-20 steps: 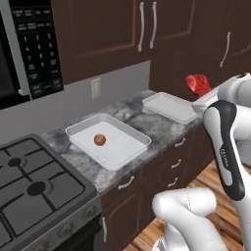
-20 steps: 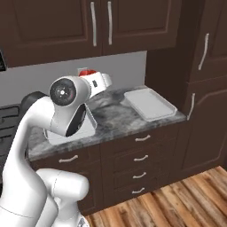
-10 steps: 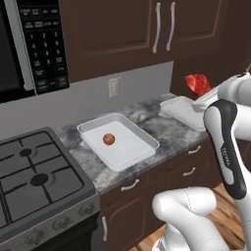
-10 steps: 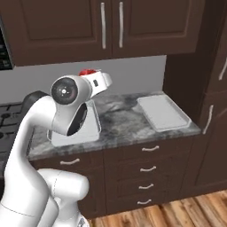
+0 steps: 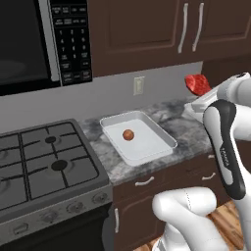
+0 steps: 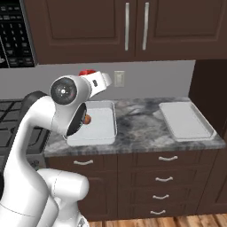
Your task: Place one onion and one steak in each tupperware on the nearby counter, to pack two identical lunches.
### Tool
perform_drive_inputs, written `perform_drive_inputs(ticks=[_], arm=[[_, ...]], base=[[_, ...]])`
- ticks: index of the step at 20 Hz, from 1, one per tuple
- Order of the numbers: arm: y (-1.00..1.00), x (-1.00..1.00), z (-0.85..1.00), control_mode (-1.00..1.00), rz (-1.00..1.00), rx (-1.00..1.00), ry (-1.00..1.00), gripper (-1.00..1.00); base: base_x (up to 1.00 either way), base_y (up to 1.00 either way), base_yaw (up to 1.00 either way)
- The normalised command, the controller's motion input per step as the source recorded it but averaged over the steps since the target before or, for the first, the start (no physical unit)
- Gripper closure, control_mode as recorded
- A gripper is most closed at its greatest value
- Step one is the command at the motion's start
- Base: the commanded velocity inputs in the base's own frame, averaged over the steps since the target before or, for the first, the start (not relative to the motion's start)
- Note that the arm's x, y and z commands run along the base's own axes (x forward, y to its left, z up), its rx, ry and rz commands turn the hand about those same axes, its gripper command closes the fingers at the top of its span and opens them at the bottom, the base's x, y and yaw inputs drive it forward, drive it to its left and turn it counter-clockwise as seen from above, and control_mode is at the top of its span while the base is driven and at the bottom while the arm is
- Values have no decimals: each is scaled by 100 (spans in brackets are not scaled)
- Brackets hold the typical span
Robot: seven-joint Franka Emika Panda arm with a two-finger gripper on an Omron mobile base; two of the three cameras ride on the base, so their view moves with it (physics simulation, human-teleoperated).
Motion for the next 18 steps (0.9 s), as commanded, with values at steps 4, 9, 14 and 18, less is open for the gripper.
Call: perform_drive_inputs(ticks=[4, 9, 14, 18], arm=[[0, 0, 0, 100, 0, 0, 0, 100], [0, 0, 0, 100, 0, 0, 0, 100], [0, 0, 0, 100, 0, 0, 0, 100], [0, 0, 0, 100, 0, 0, 0, 100]], base=[[27, -24, 31], [36, -31, 25], [48, -18, 21], [51, -5, 17]])
